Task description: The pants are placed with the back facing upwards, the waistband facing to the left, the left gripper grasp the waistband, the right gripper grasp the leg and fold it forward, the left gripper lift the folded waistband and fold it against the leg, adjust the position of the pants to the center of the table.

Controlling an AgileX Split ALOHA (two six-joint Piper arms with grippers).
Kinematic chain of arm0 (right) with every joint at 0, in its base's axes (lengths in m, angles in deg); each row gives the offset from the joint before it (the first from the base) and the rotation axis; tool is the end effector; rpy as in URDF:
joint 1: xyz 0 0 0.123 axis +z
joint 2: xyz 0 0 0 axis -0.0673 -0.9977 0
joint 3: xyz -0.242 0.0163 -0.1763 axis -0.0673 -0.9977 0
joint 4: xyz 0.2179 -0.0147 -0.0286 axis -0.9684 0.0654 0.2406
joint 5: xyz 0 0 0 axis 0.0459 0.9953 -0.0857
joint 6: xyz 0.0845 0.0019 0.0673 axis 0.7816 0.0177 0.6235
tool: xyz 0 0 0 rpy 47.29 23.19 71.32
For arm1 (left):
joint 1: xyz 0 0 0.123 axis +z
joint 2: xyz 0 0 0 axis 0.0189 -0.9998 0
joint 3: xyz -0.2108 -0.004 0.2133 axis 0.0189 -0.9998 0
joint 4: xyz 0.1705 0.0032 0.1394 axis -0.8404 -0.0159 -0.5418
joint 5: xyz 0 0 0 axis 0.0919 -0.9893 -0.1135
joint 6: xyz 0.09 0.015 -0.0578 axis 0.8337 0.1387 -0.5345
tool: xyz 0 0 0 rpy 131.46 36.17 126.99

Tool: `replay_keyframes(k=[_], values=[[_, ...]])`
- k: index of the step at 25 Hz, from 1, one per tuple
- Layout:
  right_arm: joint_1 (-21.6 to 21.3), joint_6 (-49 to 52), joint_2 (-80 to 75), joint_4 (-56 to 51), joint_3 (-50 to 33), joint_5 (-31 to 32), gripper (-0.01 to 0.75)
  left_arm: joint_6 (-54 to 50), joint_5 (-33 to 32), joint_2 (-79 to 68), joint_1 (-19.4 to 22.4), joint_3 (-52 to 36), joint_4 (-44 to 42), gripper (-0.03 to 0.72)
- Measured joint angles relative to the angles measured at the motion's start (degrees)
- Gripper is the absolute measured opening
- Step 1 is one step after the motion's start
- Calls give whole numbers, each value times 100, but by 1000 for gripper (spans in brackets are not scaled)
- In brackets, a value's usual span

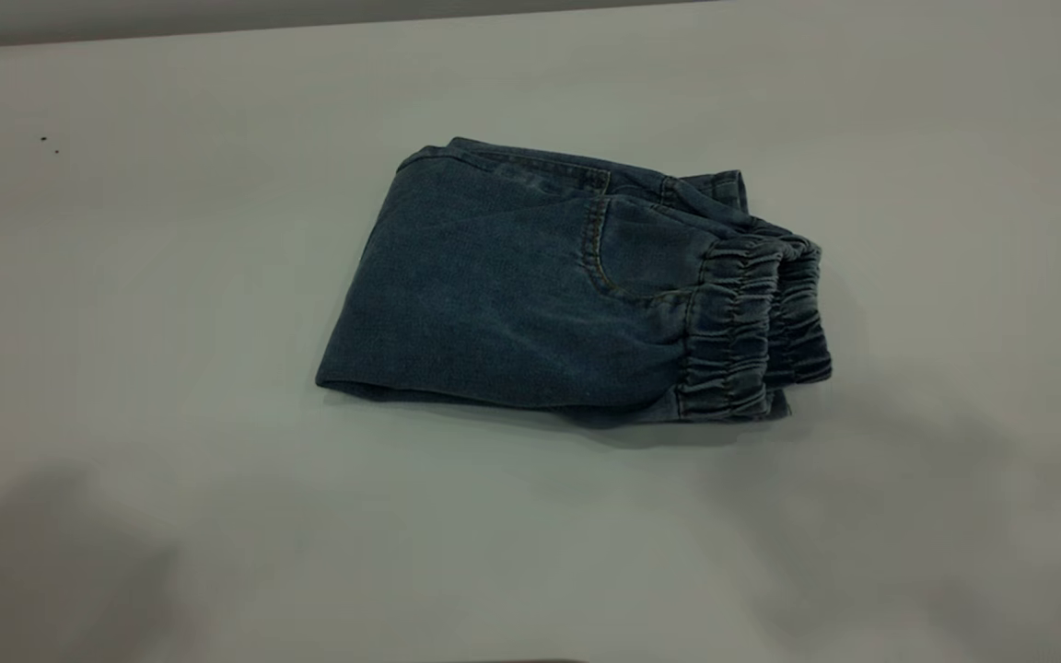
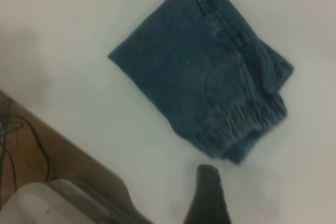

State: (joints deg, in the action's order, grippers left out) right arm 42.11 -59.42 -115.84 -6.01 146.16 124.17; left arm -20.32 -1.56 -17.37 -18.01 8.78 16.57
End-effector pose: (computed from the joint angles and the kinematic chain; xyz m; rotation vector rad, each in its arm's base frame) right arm 0.1653 0.1324 0.4151 -0.6983 2.4679 0.3287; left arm 0.1203 -0.0526 0.4293 0.6903 2.2087 -0.1878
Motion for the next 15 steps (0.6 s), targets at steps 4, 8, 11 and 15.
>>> replay_keyframes(k=[4,8,11,15], values=[[0,81,1499,94,-1377,22,470,-333,0,500,0,-714,0,576],[0,165,2886,253,-2937,-287,470,-647,-4,980,0,-1768,0,576],[0,278,3838,282,-3973,-673,470,-741,27,1347,0,-2596,0,576],[0,309,4761,287,-5020,-795,470,-786,173,1840,0,-3568,-5,576]])
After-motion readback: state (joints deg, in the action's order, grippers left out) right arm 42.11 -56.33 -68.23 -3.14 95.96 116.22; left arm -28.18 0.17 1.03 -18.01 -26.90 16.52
